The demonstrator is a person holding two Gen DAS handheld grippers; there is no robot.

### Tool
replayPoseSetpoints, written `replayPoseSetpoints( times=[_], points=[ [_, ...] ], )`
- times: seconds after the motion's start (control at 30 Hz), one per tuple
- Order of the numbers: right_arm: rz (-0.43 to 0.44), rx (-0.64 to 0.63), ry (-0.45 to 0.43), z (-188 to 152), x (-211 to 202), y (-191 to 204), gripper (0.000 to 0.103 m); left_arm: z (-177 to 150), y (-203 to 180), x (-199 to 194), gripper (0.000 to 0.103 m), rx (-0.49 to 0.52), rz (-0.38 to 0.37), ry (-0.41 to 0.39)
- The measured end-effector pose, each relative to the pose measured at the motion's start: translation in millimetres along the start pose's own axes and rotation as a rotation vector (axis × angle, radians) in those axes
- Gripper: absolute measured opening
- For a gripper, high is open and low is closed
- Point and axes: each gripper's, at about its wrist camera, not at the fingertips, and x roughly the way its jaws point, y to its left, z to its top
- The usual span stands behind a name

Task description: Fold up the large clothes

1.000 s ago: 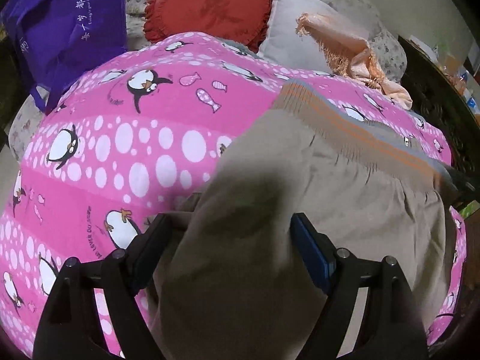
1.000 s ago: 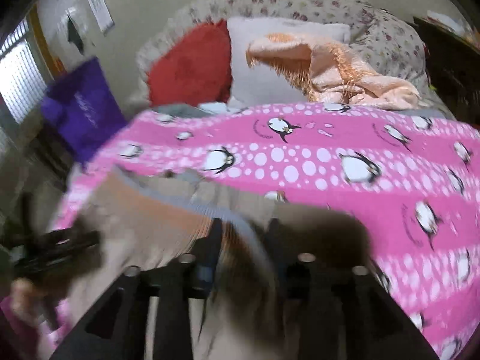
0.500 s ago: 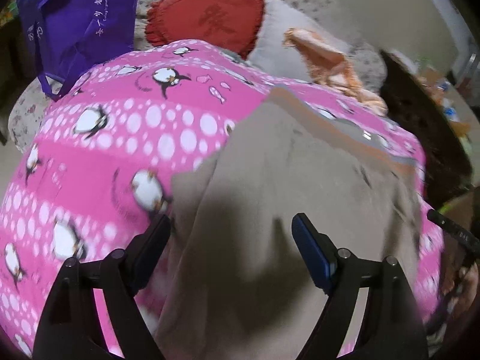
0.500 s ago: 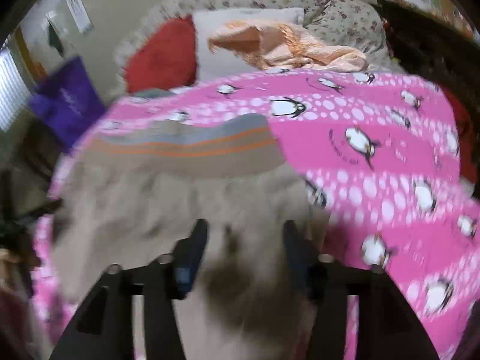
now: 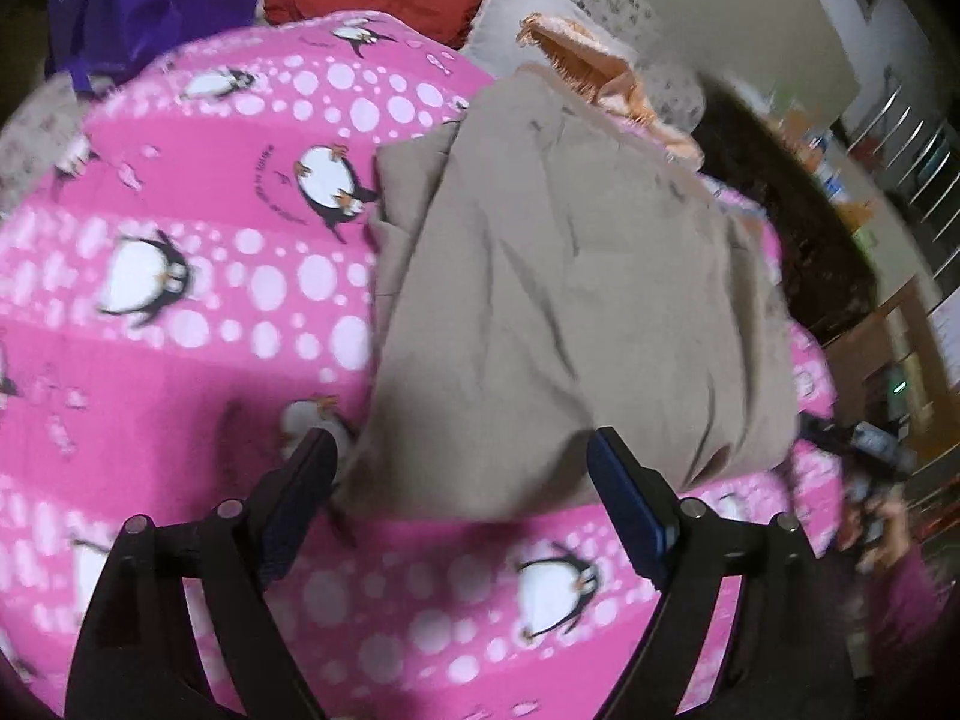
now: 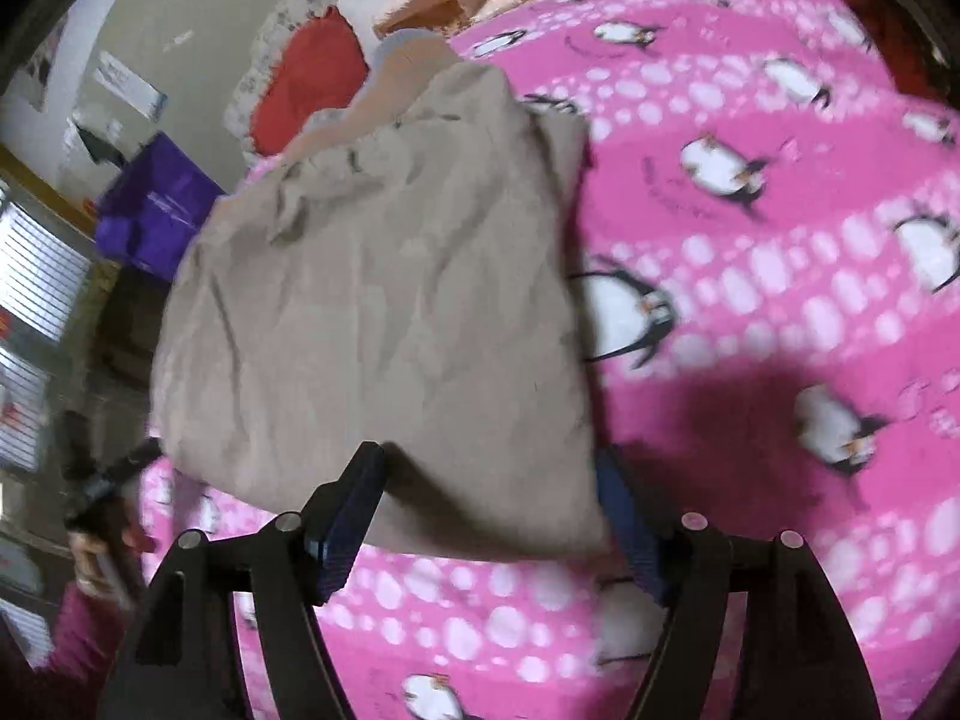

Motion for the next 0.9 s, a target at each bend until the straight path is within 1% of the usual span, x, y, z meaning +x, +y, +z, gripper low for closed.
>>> replayPoseSetpoints(
  times=[0.03,0.07,0.1,0.13,0.17,0.2,0.23,0.27,0.3,0.4,0.43,0.5,0.53,0.57,0.6,0.63,0.7,0.73,0.77,0.8,0.83,0.87,0.9],
  points=[
    [0.020,0.011,-0.009,0.3,2.4,0.4,0.074,-0.3,1.7,2.4,0.085,-0.014,-0.019,0.006],
    [0.025,0.015,-0.012,0.7,5.1,0.7,0.062,0.8,1.7,6.7,0.068,-0.016,-0.041,0.028],
    [0.018,0.006,0.001,1.1,9.6,3.0,0.048,1.7,-0.1,10.5,0.053,0.003,-0.022,0.043],
    [0.001,-0.010,0.013,-0.7,10.0,6.7,0.021,2.1,-2.9,14.1,0.019,0.036,0.034,0.060],
    [-0.037,-0.026,0.012,0.6,10.8,8.8,0.012,1.8,-3.3,14.5,0.015,0.046,0.061,0.062],
    [-0.062,-0.036,-0.012,1.2,6.7,10.5,0.008,1.9,-1.5,10.8,0.012,0.025,0.044,0.054],
    [-0.067,-0.043,-0.028,0.5,2.3,11.7,0.005,2.2,-1.3,5.9,0.008,0.010,0.034,0.045],
    [-0.104,-0.067,-0.048,0.8,-4.8,15.7,0.002,3.2,-2.1,-4.5,0.005,0.012,0.034,0.024],
    [-0.156,-0.104,-0.071,2.0,-13.5,20.7,0.001,3.9,-3.7,-14.6,0.004,0.029,0.041,-0.001],
    [-0.205,-0.142,-0.112,5.9,-35.4,24.9,0.001,6.2,-2.3,-38.9,0.000,0.055,0.078,-0.049],
    [-0.216,-0.147,-0.108,8.2,-38.4,24.3,0.001,6.9,0.0,-41.4,0.000,0.055,0.107,-0.058],
    [-0.265,-0.161,-0.088,8.7,-36.9,20.9,0.001,2.8,9.1,-40.4,0.000,0.045,0.149,-0.048],
    [-0.273,-0.154,-0.083,6.9,-35.2,18.0,0.001,-0.8,15.8,-36.3,0.000,0.031,0.182,-0.041],
    [-0.280,-0.137,-0.080,5.5,-30.5,14.0,0.001,-4.3,23.8,-31.4,0.000,0.002,0.189,-0.026],
    [-0.288,-0.121,-0.064,3.0,-23.7,8.8,0.001,-7.9,29.4,-29.4,0.000,-0.021,0.161,-0.023],
    [-0.293,-0.108,-0.045,-0.8,-17.0,5.2,0.001,-10.7,31.9,-30.5,0.000,-0.029,0.150,-0.031],
    [-0.263,-0.072,-0.026,-4.4,-14.0,-0.8,0.002,-14.3,27.8,-37.8,0.000,-0.018,0.146,-0.053],
    [-0.249,-0.040,-0.027,-4.3,-18.0,-3.8,0.010,-15.9,23.5,-42.0,0.000,-0.005,0.154,-0.059],
    [-0.251,-0.014,-0.028,-4.4,-21.8,-5.2,0.015,-15.2,15.7,-45.7,0.003,0.016,0.181,-0.065],
    [-0.272,0.012,-0.028,-3.4,-28.3,-7.2,0.017,-14.5,12.3,-48.9,0.008,0.031,0.192,-0.064],
    [-0.274,0.026,-0.035,-2.5,-36.1,-7.5,0.019,-12.5,5.9,-50.1,0.029,0.050,0.204,-0.062],
    [-0.259,0.028,-0.049,-2.8,-43.0,-5.8,0.021,-10.3,-2.0,-50.1,0.054,0.066,0.213,-0.064],
    [-0.230,0.021,-0.067,-2.3,-51.6,0.7,0.023,-9.6,-8.8,-51.9,0.059,0.073,0.208,-0.076]
  ],
)
